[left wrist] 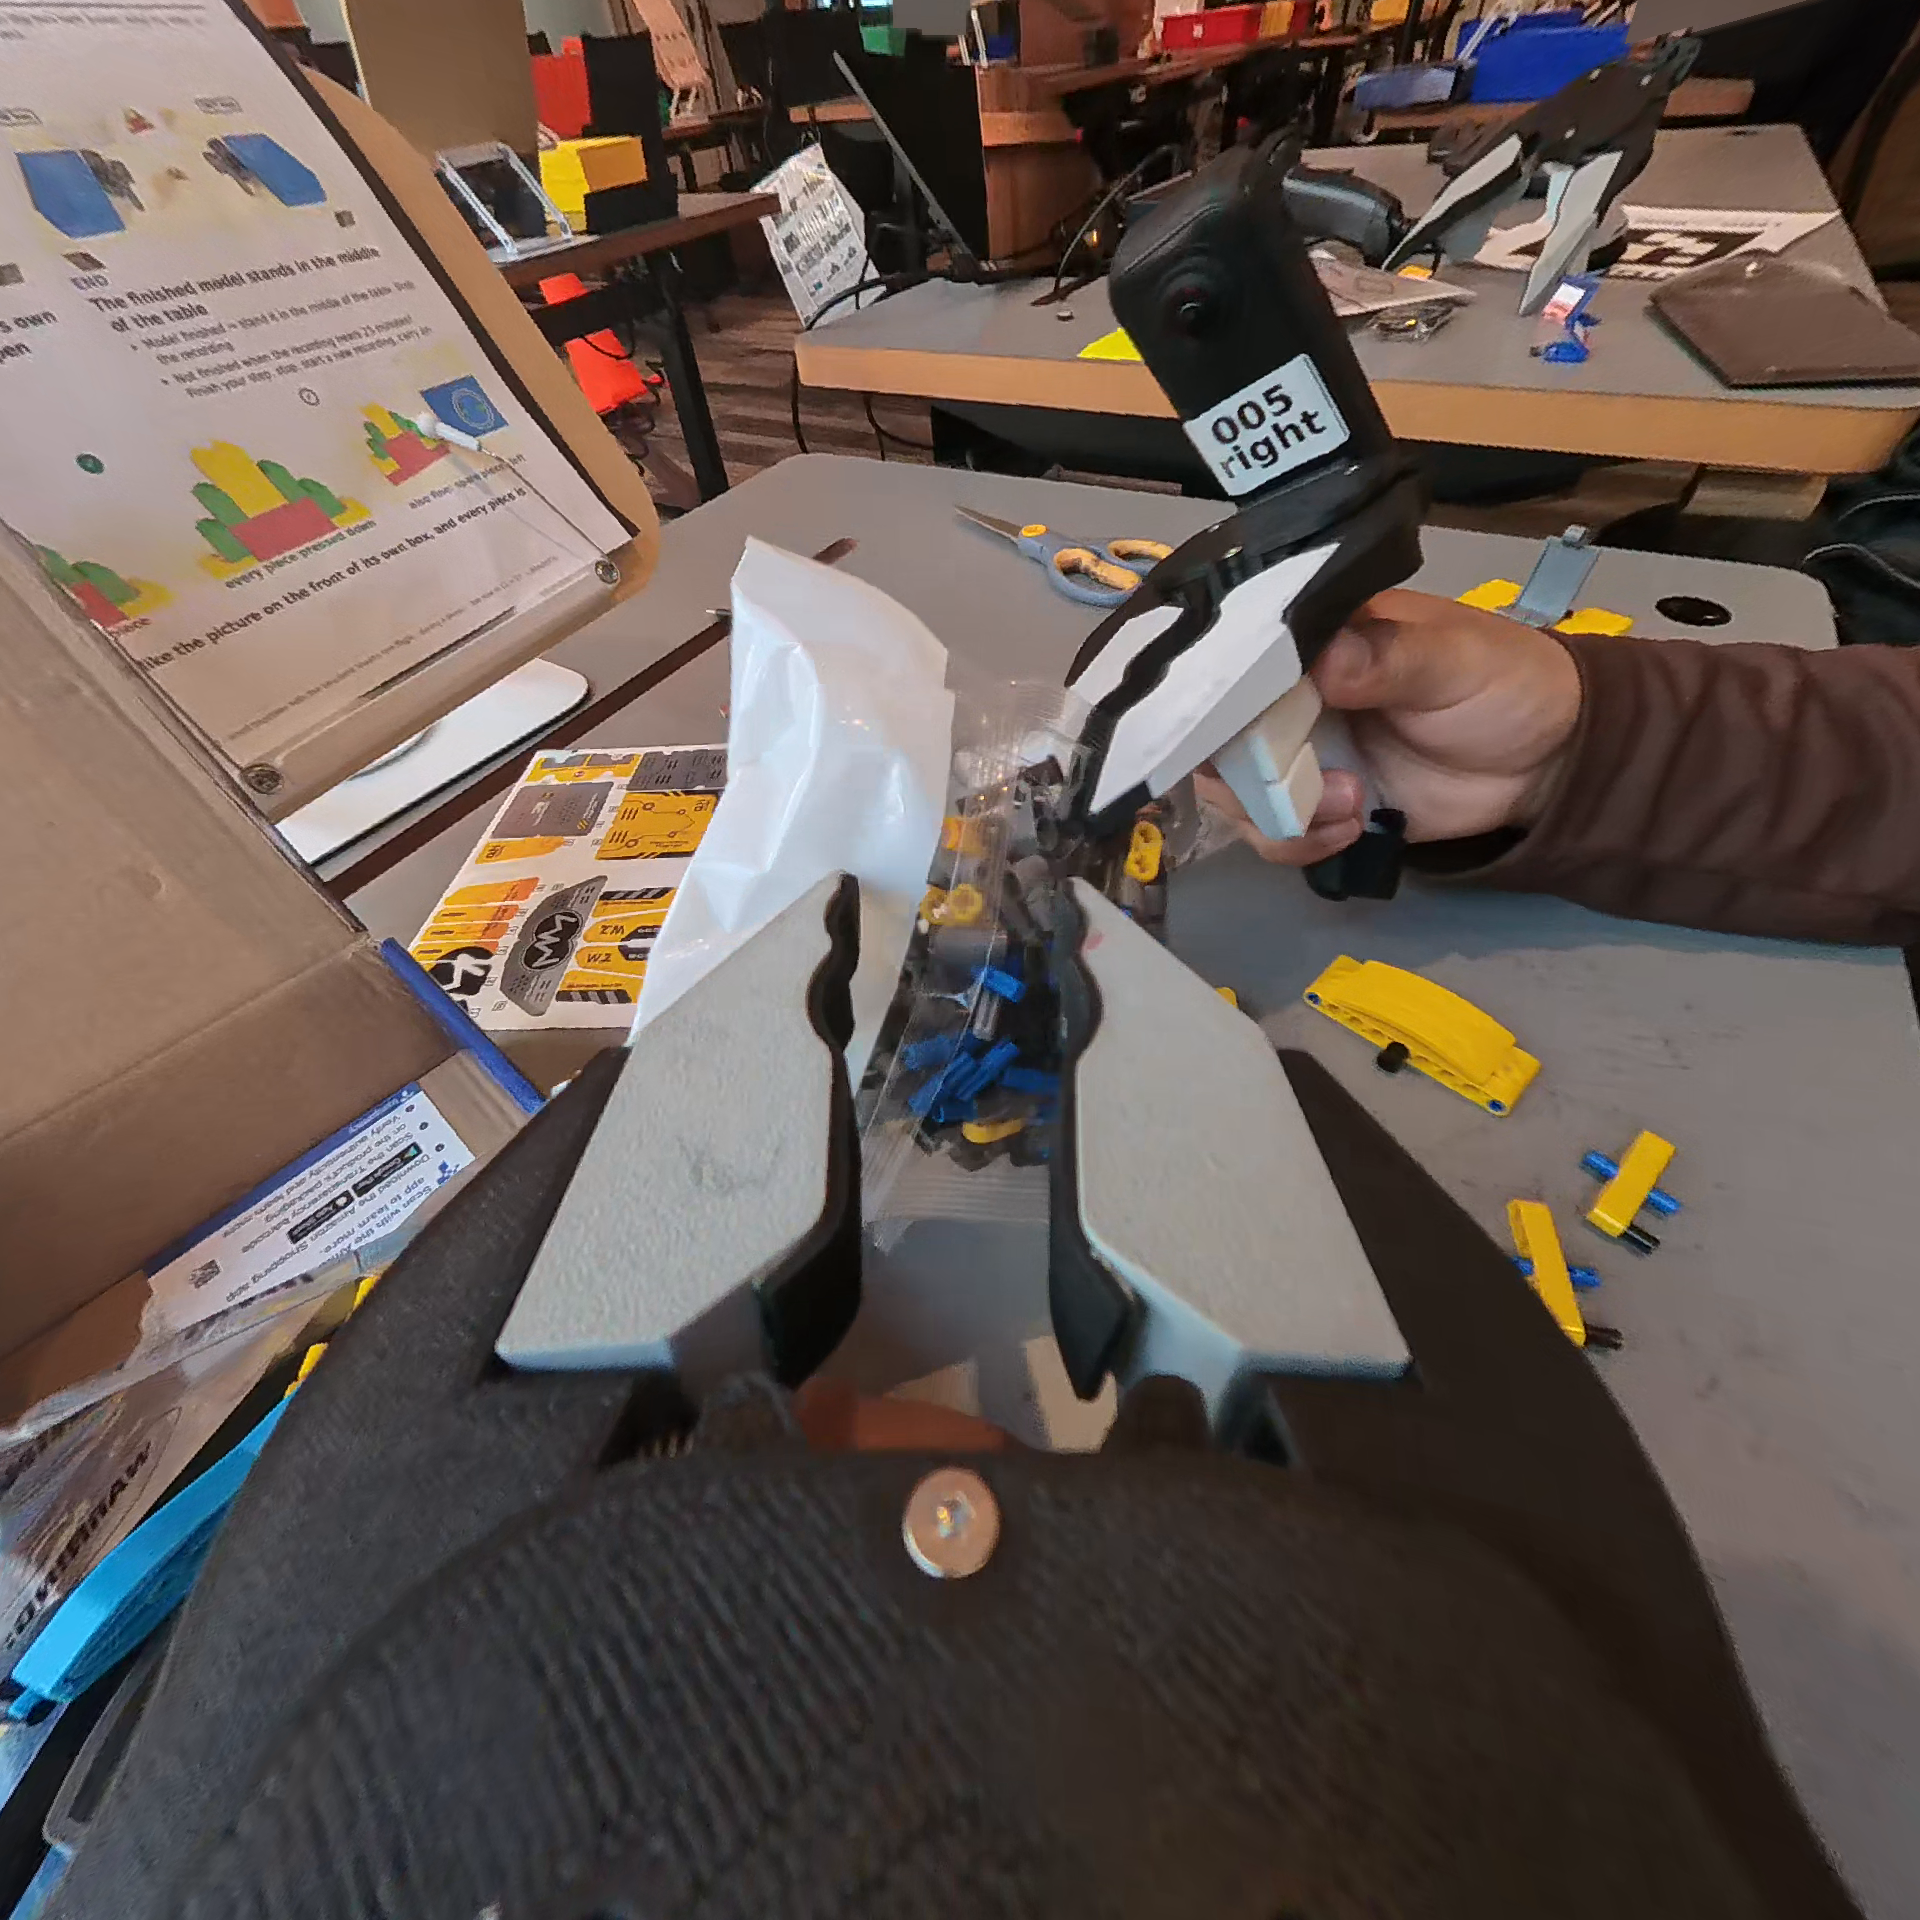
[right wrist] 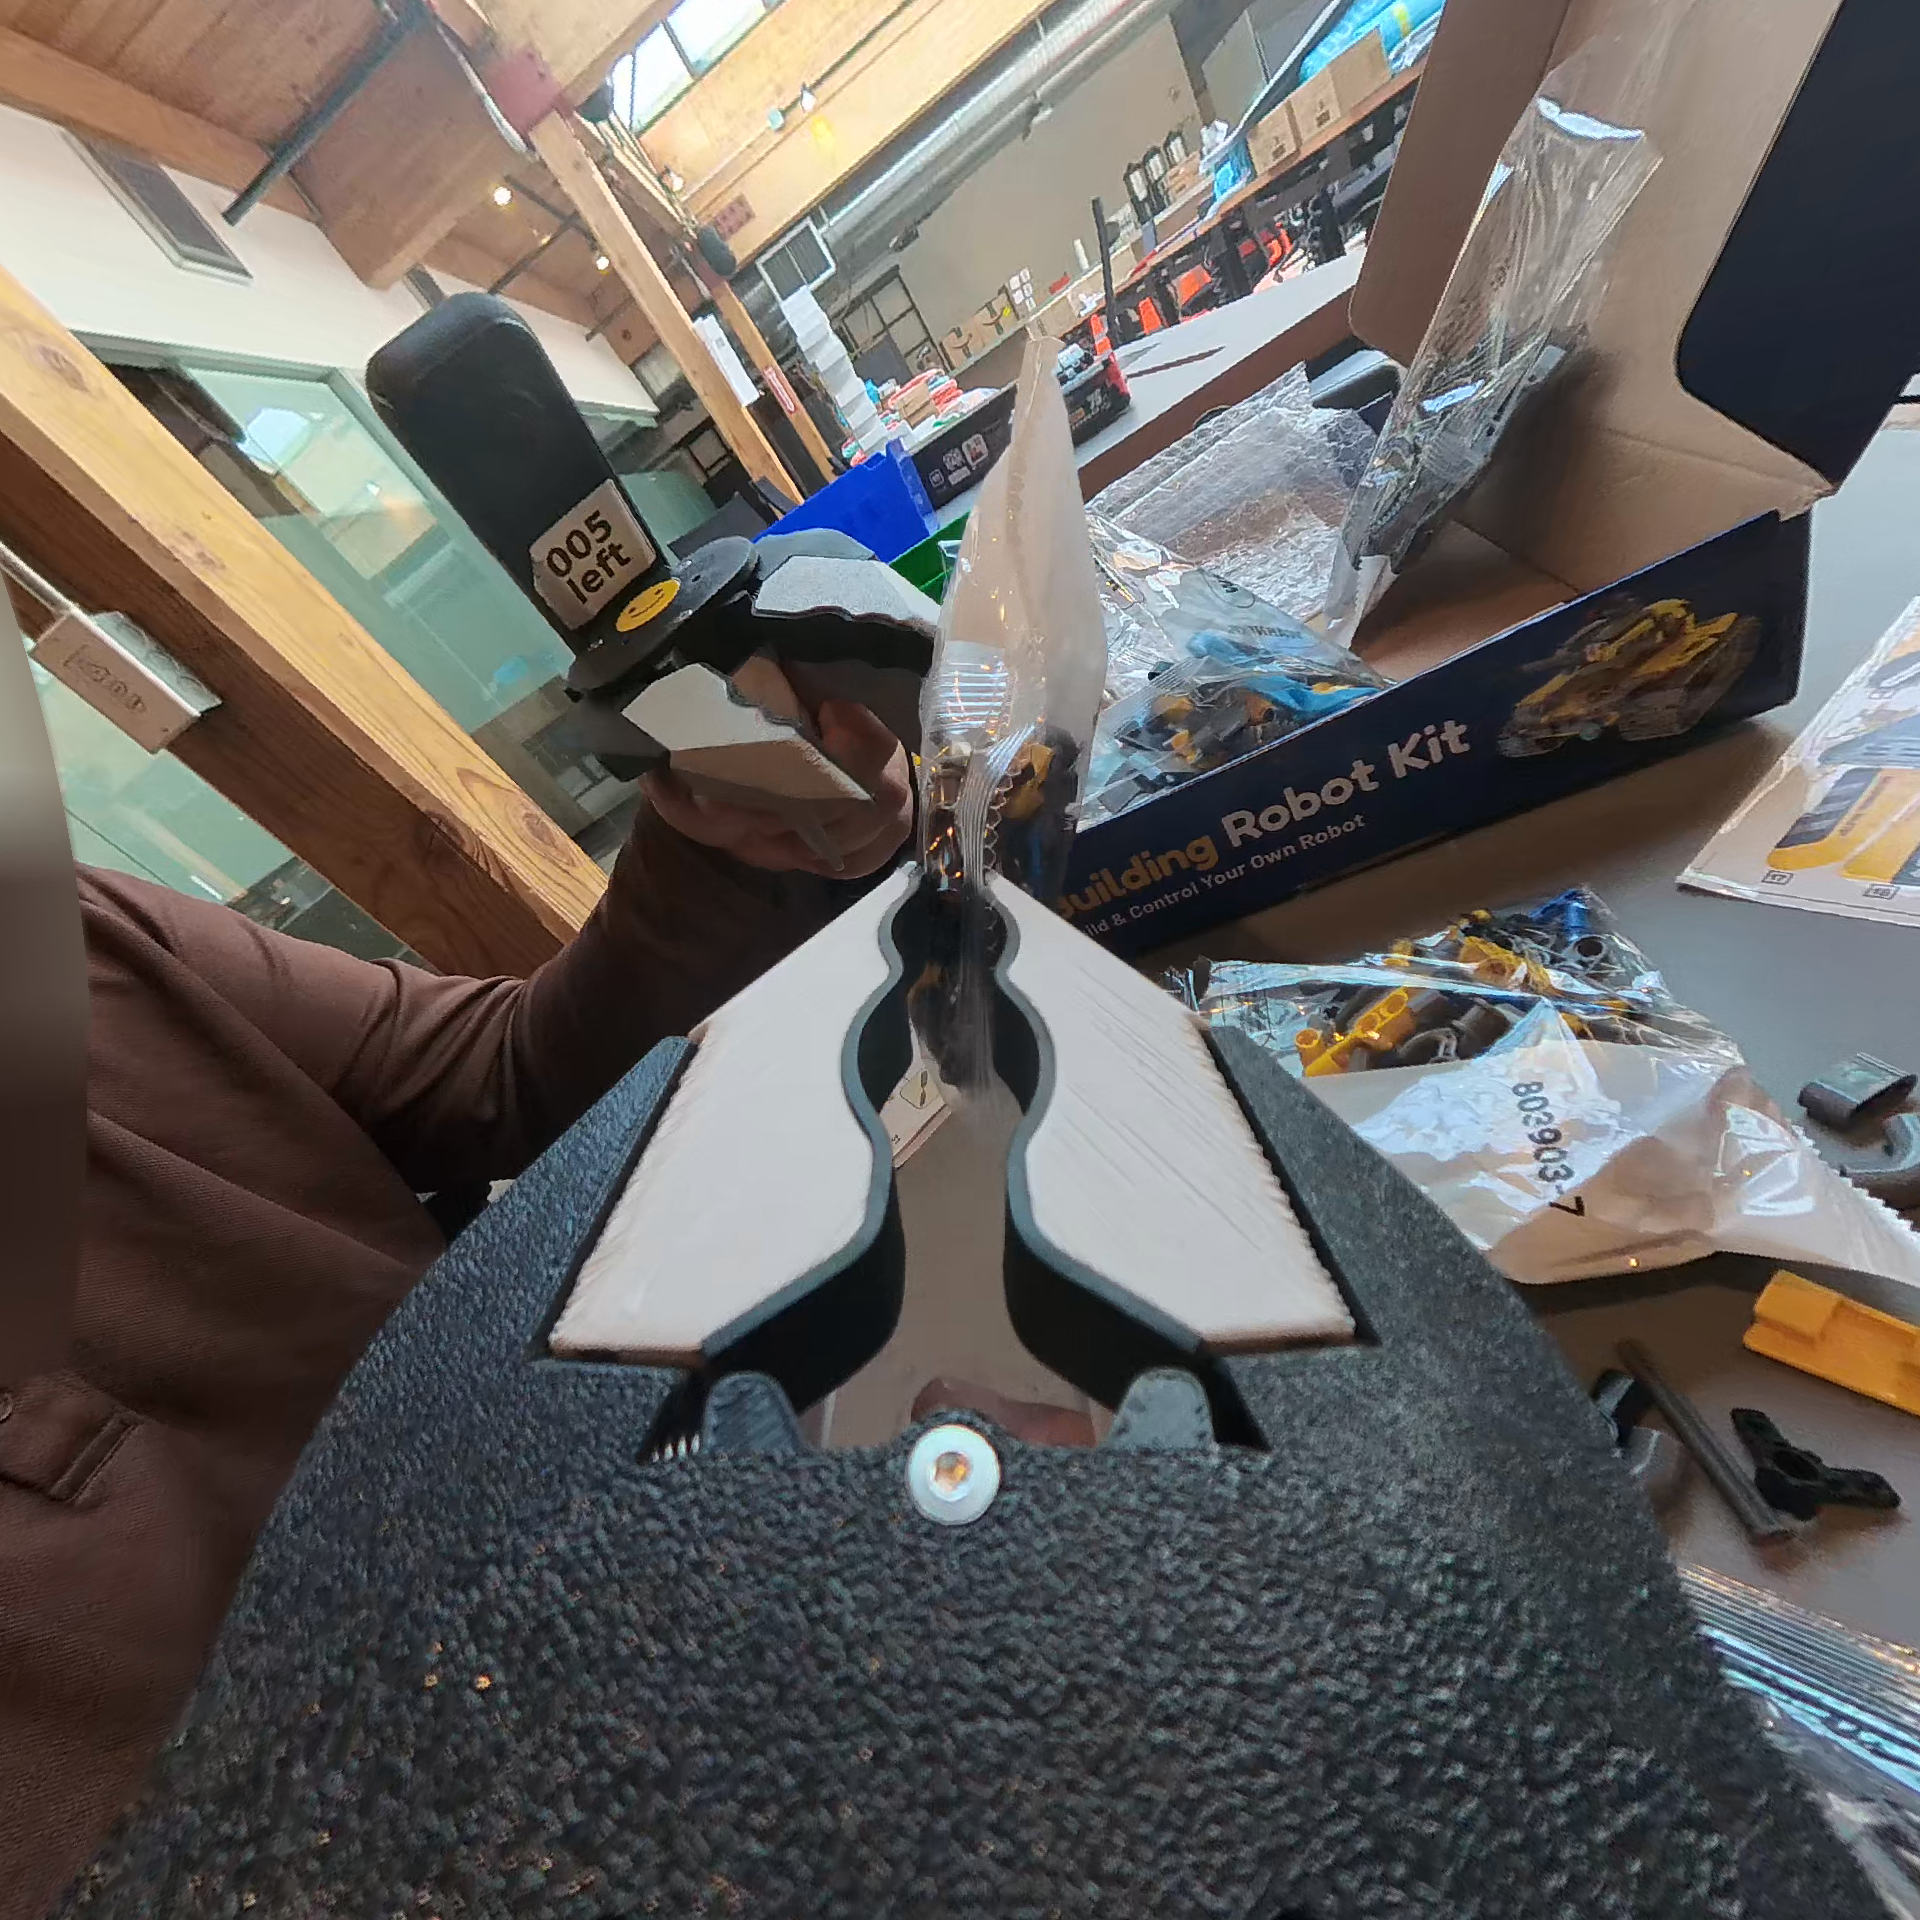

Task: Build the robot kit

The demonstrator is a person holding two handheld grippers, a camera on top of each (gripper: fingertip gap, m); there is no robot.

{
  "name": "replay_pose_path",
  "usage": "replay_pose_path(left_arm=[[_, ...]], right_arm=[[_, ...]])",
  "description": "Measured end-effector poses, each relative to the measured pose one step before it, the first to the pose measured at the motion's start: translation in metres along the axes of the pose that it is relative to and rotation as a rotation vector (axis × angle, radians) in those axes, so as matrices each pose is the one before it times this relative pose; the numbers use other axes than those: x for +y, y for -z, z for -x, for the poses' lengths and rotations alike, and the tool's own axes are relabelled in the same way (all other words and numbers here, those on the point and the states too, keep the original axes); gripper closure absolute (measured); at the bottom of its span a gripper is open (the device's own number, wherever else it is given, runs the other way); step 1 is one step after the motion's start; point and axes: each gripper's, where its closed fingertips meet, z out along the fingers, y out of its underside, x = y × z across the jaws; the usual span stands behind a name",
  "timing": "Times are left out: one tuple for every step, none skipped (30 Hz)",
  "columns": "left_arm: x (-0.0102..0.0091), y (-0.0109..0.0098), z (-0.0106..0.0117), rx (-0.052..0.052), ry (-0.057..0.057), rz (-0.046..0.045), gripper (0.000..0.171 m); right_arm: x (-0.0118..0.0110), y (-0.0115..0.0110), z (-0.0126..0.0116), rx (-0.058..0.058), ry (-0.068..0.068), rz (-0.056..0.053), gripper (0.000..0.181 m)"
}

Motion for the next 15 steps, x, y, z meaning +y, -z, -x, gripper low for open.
replay_pose_path(left_arm=[[0.00058,-0.00074,-0.00091,-0.0008,-0.0074,0.00412,0.136],[0.0007,-0.00058,-0.00079,-0.0005,-0.0085,0.00396,0.136],[0.00073,-0.00041,-0.00071,0.0005,-0.0074,0.00451,0.136],[0.00045,-0.00023,-0.00023,-0.0007,-0.0053,0.00317,0.136],[-0.00028,0.00009,0.0003,-0.003,-0.0021,-0.00146,0.136],[-0.00059,0.00028,0.00073,-0.004,-0.0005,-0.00226,0.136],[-0.00097,0.00059,0.00156,-0.0097,0.0,-0.00449,0.136],[-0.00118,0.00089,0.00161,-0.0081,0.0002,-0.00545,0.137],[-0.00086,0.0007,0.00073,-0.0023,0.0016,-0.00411,0.137],[-0.00054,0.00069,0.00059,-0.0009,0.0037,-0.00245,0.137],[-0.00027,0.00036,0.00112,-0.0037,0.0037,-0.00124,0.137],[-0.00041,0.00021,0.0017,-0.0078,0.0035,-0.00291,0.137],[-0.00002,0.00004,0.00129,-0.0046,0.0043,-0.00192,0.138],[0.00042,-0.00024,0.0002,0.0023,0.005,0.00073,0.137],[0.00112,-0.0007,-0.00081,0.0068,0.0036,0.00369,0.137]], right_arm=[[0.00082,-0.00038,-0.00018,-0.0008,-0.0023,0.0029,0.174],[0.00073,-0.00038,-0.00005,-0.0011,-0.0028,0.003,0.174],[0.00055,-0.00038,0.00022,-0.0026,-0.0022,0.0029,0.174],[0.00067,-0.00051,0.00067,-0.0051,-0.0017,0.0032,0.174],[0.00082,-0.00063,0.00086,-0.0054,-0.0019,0.0037,0.174],[0.00076,-0.00067,0.00037,-0.0016,-0.0007,0.0035,0.174],[0.00067,-0.00064,0.00014,0.0006,0.0005,0.003,0.174],[0.00074,-0.00061,0.00011,0.0009,0.0003,0.0036,0.174],[0.00049,-0.00046,-0.00015,0.0026,0.0009,0.0024,0.174],[0.0002,-0.00016,-0.00013,0.0023,0.0004,0.0005,0.174],[0.00003,-0.00007,0.00012,-0.0005,-0.0011,0.0003,0.174],[-0.00016,0.00006,0.00014,-0.0007,-0.0014,-0.0009,0.174],[-0.00038,0.00025,0.00021,-0.0026,-0.0022,-0.0023,0.174],[-0.00045,0.00023,0.00061,-0.0061,-0.0048,-0.0033,0.174],[-0.00057,0.00027,0.0009,-0.0096,-0.0067,-0.0042,0.174]])
